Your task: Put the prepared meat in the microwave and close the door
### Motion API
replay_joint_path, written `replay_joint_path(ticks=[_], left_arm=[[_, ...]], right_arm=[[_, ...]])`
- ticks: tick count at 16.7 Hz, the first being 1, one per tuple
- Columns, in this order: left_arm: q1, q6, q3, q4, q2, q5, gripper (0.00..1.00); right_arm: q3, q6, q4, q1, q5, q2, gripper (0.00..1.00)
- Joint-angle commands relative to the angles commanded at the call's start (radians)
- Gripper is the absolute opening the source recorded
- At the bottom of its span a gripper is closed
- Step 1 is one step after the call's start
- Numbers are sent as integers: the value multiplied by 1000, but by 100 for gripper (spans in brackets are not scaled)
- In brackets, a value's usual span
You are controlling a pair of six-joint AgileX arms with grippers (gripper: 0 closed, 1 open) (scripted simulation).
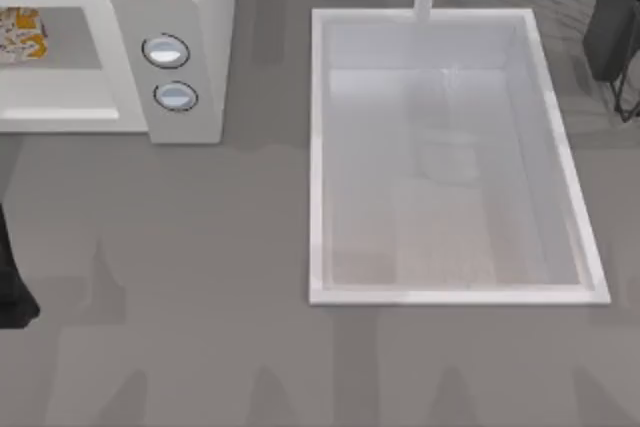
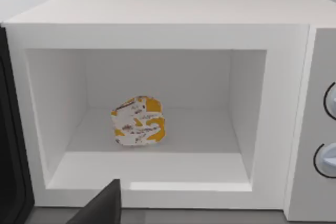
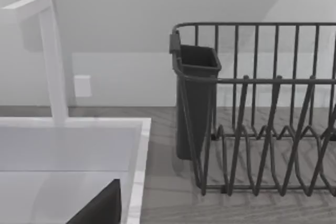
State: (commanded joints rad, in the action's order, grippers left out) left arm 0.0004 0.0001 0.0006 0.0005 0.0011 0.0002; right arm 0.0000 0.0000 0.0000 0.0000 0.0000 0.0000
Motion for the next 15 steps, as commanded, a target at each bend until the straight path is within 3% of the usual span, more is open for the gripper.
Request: replay_joint_path(ticks=[4,15], left_arm=[[0,0,-1,0,-1,0,100],[0,0,-1,0,-1,0,17]], right_arm=[[0,0,0,0,0,0,100],[0,0,0,0,0,0,100]])
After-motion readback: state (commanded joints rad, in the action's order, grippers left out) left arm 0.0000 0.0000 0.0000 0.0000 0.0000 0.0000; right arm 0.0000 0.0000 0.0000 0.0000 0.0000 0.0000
